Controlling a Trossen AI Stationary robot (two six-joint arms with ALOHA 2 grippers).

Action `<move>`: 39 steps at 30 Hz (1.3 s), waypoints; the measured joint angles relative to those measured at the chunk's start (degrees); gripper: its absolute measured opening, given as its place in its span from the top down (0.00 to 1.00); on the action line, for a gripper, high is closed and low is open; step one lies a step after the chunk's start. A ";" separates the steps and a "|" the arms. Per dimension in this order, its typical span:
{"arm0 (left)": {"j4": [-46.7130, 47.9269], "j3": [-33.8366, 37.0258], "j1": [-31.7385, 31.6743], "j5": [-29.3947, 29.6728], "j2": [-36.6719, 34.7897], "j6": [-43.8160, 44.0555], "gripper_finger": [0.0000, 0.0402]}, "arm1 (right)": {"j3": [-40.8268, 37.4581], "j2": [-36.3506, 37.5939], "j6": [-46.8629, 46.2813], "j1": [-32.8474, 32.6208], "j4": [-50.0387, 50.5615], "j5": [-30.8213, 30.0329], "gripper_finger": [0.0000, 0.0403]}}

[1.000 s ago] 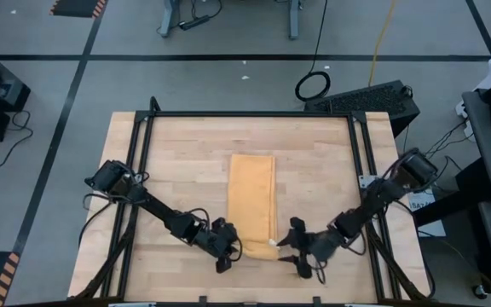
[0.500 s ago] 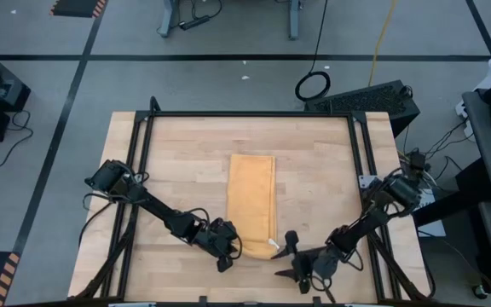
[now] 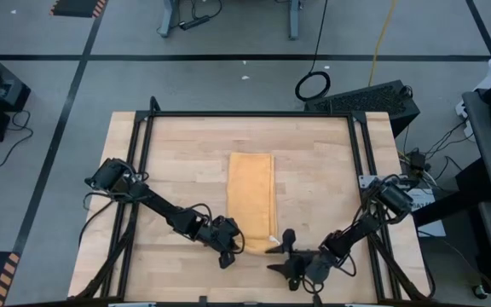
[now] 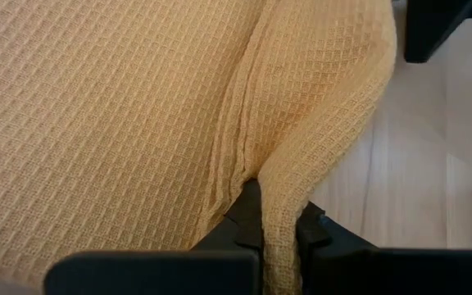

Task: Roll towel
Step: Roll the yellow towel

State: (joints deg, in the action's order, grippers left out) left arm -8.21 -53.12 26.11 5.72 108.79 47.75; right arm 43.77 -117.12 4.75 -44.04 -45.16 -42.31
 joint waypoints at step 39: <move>3.49 -0.02 2.94 5.03 -1.20 -1.11 0.57 | 0.14 0.21 -26.20 10.88 13.56 11.10 0.73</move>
State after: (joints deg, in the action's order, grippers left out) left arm -4.71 -53.15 29.05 10.74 107.59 46.64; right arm 43.91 -116.91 -21.45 -33.17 -31.59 -31.21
